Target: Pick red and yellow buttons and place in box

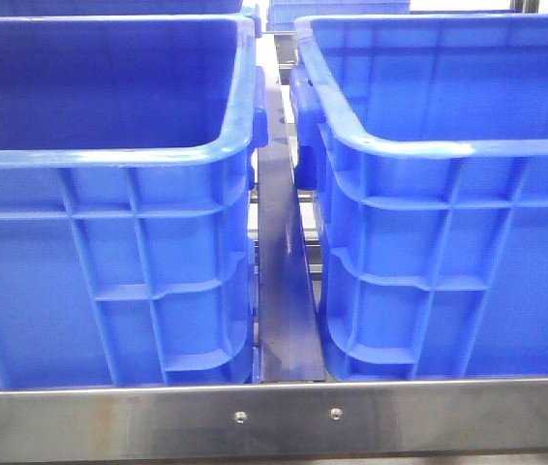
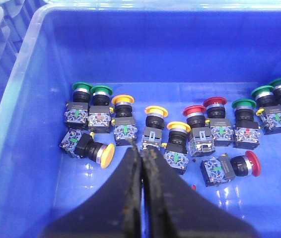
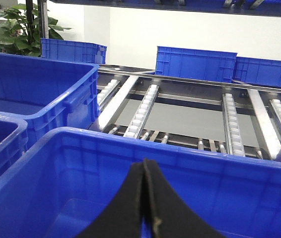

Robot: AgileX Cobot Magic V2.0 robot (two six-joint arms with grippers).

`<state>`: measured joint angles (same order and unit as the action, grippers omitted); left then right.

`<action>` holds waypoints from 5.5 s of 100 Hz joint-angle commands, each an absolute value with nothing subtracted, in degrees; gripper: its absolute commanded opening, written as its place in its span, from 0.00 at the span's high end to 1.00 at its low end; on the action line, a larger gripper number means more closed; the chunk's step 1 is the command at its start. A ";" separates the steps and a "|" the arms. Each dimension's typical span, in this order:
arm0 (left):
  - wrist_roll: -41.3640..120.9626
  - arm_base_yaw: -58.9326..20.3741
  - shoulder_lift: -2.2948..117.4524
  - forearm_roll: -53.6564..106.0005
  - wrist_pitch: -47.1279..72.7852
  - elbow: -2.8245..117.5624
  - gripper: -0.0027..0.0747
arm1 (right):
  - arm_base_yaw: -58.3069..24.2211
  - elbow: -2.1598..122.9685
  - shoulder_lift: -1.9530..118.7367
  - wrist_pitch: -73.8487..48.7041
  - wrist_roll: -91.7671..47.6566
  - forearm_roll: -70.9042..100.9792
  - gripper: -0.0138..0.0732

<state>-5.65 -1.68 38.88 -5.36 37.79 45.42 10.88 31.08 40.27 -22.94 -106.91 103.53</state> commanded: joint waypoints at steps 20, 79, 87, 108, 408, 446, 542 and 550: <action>-6.09 -1.58 38.74 -5.44 33.64 46.98 0.99 | 10.84 32.60 39.96 -24.56 -106.82 110.17 0.95; -6.09 -2.22 35.89 -6.98 29.99 45.26 0.99 | 10.84 32.60 39.96 -24.56 -106.82 110.17 0.95; -6.09 -2.22 32.00 -7.84 26.57 41.81 0.99 | 10.84 32.60 39.96 -24.56 -106.82 110.17 0.95; -6.09 -2.22 19.02 -8.48 10.88 27.11 0.99 | 10.84 32.60 39.96 -24.56 -106.82 110.17 0.95; -6.09 -1.99 -2.05 -8.23 -7.20 -2.66 0.99 | 10.84 32.66 41.72 -25.46 -106.60 109.26 0.95; -6.09 -1.99 -2.05 -8.23 -7.20 -2.66 0.99 | 10.84 34.65 34.13 -19.99 -65.77 65.10 0.95; -6.09 -1.99 -2.05 -8.23 -7.20 -2.66 0.99 | -0.87 3.03 -2.10 6.54 0.00 -0.31 0.95; -6.09 -1.99 -2.05 -8.23 -7.20 -2.66 0.99 | -0.87 -0.31 -2.02 9.83 0.86 -0.41 0.95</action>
<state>-5.65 -1.80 -0.38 -8.36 -2.57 0.04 -1.22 0.71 -0.47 2.42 -0.37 0.44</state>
